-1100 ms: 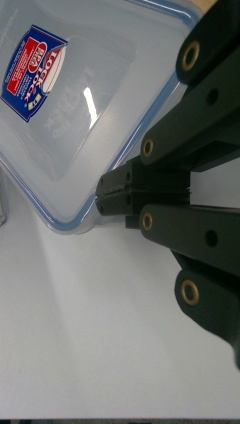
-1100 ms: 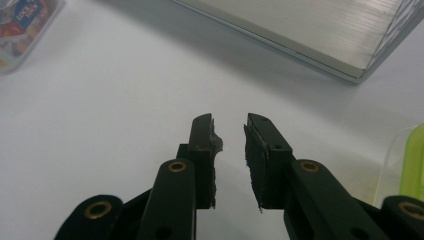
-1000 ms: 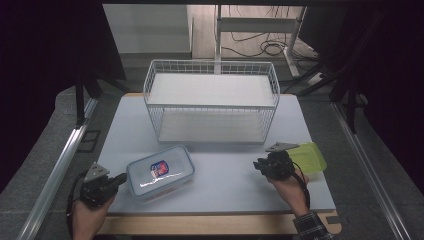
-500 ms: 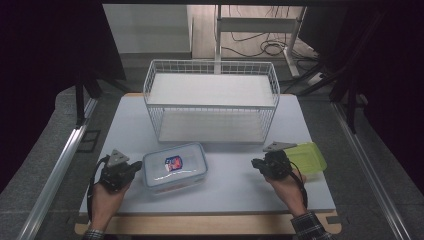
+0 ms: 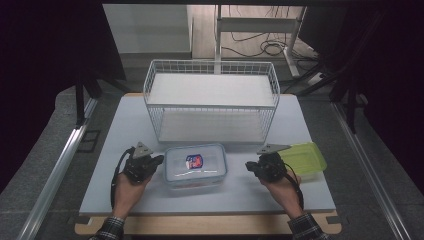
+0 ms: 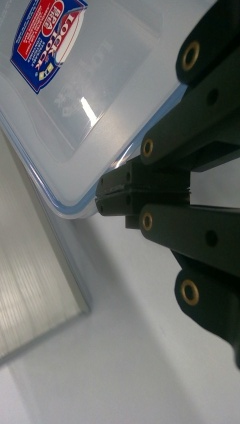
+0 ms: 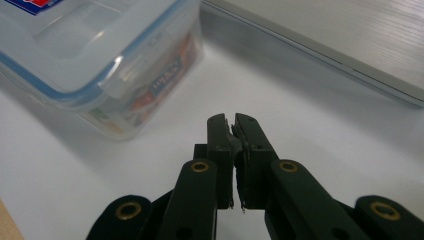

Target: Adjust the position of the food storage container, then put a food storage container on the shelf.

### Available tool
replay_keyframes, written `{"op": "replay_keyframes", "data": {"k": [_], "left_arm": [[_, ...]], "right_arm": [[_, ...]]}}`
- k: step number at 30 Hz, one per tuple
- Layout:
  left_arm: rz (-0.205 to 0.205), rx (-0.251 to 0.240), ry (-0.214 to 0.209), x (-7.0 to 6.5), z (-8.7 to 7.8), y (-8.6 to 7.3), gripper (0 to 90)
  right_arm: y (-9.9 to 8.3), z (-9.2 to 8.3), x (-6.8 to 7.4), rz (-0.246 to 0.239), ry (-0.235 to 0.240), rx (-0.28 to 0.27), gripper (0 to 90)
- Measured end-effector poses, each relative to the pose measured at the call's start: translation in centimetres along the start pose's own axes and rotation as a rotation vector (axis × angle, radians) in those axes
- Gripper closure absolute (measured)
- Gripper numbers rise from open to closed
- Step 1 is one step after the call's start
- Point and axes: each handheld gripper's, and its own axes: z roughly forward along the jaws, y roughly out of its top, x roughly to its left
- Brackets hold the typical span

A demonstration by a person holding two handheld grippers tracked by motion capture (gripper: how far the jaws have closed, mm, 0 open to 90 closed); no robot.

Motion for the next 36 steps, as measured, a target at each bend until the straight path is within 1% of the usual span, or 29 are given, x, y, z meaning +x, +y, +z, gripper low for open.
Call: {"op": "replay_keyframes", "data": {"k": [5, 8, 9, 11, 14, 16, 18, 19, 20, 21, 22, 23, 24, 26, 27, 28, 29, 30, 31, 32, 33, 34, 35, 36], "left_arm": [[0.017, -0.004, -0.019, -0.8, 1.0, 0.8, 90.0], [0.033, -0.002, -0.039, -1.6, 1.6, 1.3, 90.0], [0.033, -0.002, -0.039, -1.6, 1.6, 1.3, 90.0], [0.048, 0.001, -0.064, -2.3, 2.1, 1.7, 90.0], [0.058, 0.004, -0.078, -2.9, 2.5, 1.9, 90.0], [0.061, 0.008, -0.086, -2.9, 2.6, 2.1, 90.0], [0.052, 0.013, -0.103, -2.6, 2.6, 2.1, 90.0], [0.044, 0.012, -0.099, -2.5, 2.5, 2.0, 88.1], [0.042, 0.014, -0.099, -2.2, 2.3, 2.0, 83.5], [0.037, 0.013, -0.102, -2.1, 2.2, 2.1, 77.0], [0.028, 0.006, -0.098, -1.8, 1.9, 2.1, 72.4], [0.028, 0.006, -0.098, -1.8, 1.9, 2.1, 67.8], [0.004, -0.004, -0.106, -1.3, 1.5, 2.1, 61.4], [-0.028, -0.02, -0.115, -0.8, 1.0, 2.1, 49.8], [-0.037, -0.024, -0.123, -0.6, 0.8, 2.1, 45.1], [-0.05, -0.025, -0.138, -0.3, 0.7, 2.1, 38.3], [-0.058, -0.037, -0.146, -0.1, 0.5, 2.1, 32.9], [-0.059, -0.047, -0.152, -0.1, 0.4, 2.0, 29.8], [-0.063, -0.05, -0.177, 0.1, 0.2, 2.0, 25.8], [-0.062, -0.05, -0.185, 0.1, 0.2, 1.9, 20.6], [-0.062, -0.05, -0.185, 0.1, 0.2, 1.9, 17.2], [-0.046, -0.063, -0.184, 0.0, 0.1, 1.8, 15.5], [-0.044, -0.067, -0.19, -0.2, 0.1, 1.7, 13.6], [-0.044, -0.067, -0.19, -0.2, 0.1, 1.7, 10.6]], "right_arm": [[-0.1, -0.1, -0.1, -0.002, -0.011, 0.001, 82.8], [-0.3, -0.2, -0.2, 0.005, -0.017, 0.001, 82.4], [-0.3, -0.2, -0.3, 0.001, -0.019, 0.001, 82.3], [-0.4, -0.3, -0.4, 0.007, -0.022, 0.005, 82.0], [-0.5, -0.3, -0.7, 0.008, -0.03, 0.006, 81.7], [-0.6, -0.3, -0.7, 0.008, -0.034, 0.008, 81.2], [-0.6, -0.3, -0.7, 0.007, -0.039, 0.011, 79.6], [-0.7, -0.4, -0.7, 0.005, -0.044, 0.011, 78.3], [-0.7, -0.5, -0.8, 0.007, -0.049, 0.006, 76.4], [-0.7, -0.7, -0.9, 0.008, -0.055, 0.002, 73.5], [-0.7, -0.7, -0.9, 0.009, -0.06, -0.004, 70.5], [-0.7, -0.7, -0.9, 0.009, -0.06, -0.004, 70.5], [-0.7, -1.1, -1.1, 0.009, -0.078, -0.015, 63.4], [-0.6, -1.4, -1.1, 0.0, -0.095, -0.03, 58.1], [-0.5, -1.7, -1.1, -0.004, -0.101, -0.044, 55.0], [-0.4, -1.8, -1.1, -0.001, -0.106, -0.053, 52.4], [-0.3, -2.0, -1.1, -0.001, -0.107, -0.063, 50.0], [-0.2, -2.1, -1.1, 0.005, -0.113, -0.074, 46.8], [-0.2, -2.2, -1.1, 0.006, -0.113, -0.081, 43.7], [-0.1, -2.3, -1.2, 0.013, -0.109, -0.095, 40.6], [-0.1, -2.3, -1.2, 0.009, -0.107, -0.104, 37.4], [0.0, -2.3, -1.2, 0.016, -0.104, -0.123, 34.0], [0.0, -2.3, -1.2, 0.017, -0.098, -0.132, 31.3], [0.0, -2.3, -1.2, 0.017, -0.098, -0.132, 31.3]]}}
